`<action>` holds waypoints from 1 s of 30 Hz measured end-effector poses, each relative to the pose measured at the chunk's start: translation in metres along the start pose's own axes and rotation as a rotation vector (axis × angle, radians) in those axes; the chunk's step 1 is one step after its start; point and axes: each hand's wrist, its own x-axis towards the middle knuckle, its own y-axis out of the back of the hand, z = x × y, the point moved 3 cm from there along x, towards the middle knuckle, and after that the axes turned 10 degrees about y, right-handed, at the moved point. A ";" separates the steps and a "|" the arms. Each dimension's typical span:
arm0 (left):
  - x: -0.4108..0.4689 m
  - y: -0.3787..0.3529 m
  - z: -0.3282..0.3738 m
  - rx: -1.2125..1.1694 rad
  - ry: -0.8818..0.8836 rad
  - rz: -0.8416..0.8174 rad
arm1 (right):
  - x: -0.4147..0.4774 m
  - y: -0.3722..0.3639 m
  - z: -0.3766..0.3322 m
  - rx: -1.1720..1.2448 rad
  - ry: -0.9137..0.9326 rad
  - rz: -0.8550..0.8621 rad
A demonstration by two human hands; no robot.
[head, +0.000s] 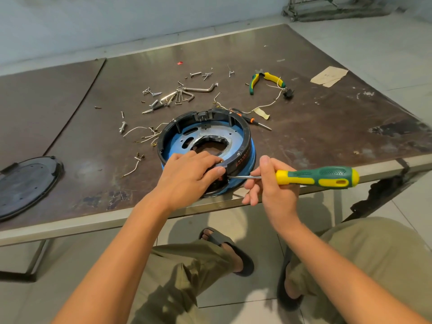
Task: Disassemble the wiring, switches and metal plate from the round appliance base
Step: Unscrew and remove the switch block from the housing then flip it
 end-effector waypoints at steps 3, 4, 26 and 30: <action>0.000 0.000 0.000 0.004 -0.003 0.001 | 0.010 -0.001 0.002 0.024 -0.154 0.085; 0.000 0.000 0.000 0.003 -0.001 0.001 | 0.017 -0.001 0.004 0.057 -0.264 0.126; -0.001 0.000 0.000 0.009 0.004 0.040 | 0.005 -0.008 -0.017 0.036 0.024 0.037; 0.000 0.001 0.001 0.028 0.015 0.028 | 0.020 -0.003 -0.002 0.081 -0.243 0.127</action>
